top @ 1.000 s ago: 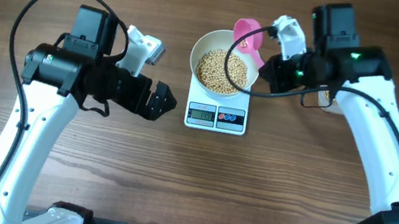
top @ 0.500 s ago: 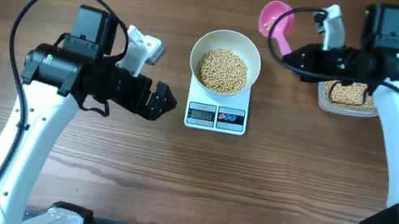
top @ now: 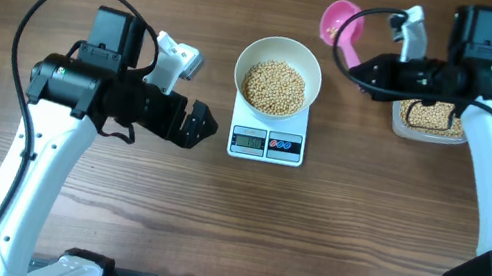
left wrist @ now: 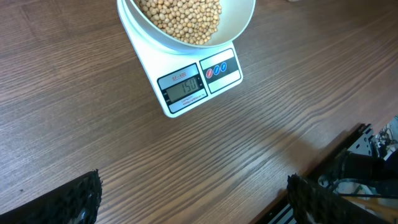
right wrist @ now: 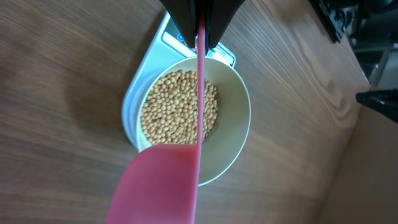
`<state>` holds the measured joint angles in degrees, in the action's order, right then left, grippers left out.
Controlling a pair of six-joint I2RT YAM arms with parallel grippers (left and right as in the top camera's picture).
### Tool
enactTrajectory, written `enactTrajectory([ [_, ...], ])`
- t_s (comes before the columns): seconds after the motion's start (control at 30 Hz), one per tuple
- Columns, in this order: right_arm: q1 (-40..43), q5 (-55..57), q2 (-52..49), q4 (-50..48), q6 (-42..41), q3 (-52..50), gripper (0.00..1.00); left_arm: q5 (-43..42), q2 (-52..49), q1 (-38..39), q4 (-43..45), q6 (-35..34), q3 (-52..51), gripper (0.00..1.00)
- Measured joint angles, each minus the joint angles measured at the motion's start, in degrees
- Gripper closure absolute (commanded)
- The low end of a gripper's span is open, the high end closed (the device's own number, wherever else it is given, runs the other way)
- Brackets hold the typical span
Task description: Scoop item into bowl and weigh 150g on scale
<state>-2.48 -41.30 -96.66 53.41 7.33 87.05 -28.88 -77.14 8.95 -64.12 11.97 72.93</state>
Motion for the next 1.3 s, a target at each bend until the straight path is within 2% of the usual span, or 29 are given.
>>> enactTrajectory([
  [0.2,-3.02,0.87,0.00,0.26,0.22,0.00,0.96,0.00,0.00,0.00,0.00,0.00,0.00,0.00],
  [0.5,-1.44,-0.76,0.00,-2.69,-0.94,0.00,0.96,0.00,0.00,0.00,0.00,0.00,0.00,0.00],
  [0.73,4.09,-2.03,0.00,-2.45,-2.23,0.00,0.96,0.00,0.00,0.00,0.00,0.00,0.00,0.00],
  [1.03,14.05,2.60,0.00,6.25,-0.76,0.00,0.96,0.00,0.00,0.00,0.00,0.00,0.00,0.00],
  [1.3,18.62,3.67,0.00,7.26,0.44,0.00,0.96,0.00,0.00,0.00,0.00,0.00,0.00,0.00],
])
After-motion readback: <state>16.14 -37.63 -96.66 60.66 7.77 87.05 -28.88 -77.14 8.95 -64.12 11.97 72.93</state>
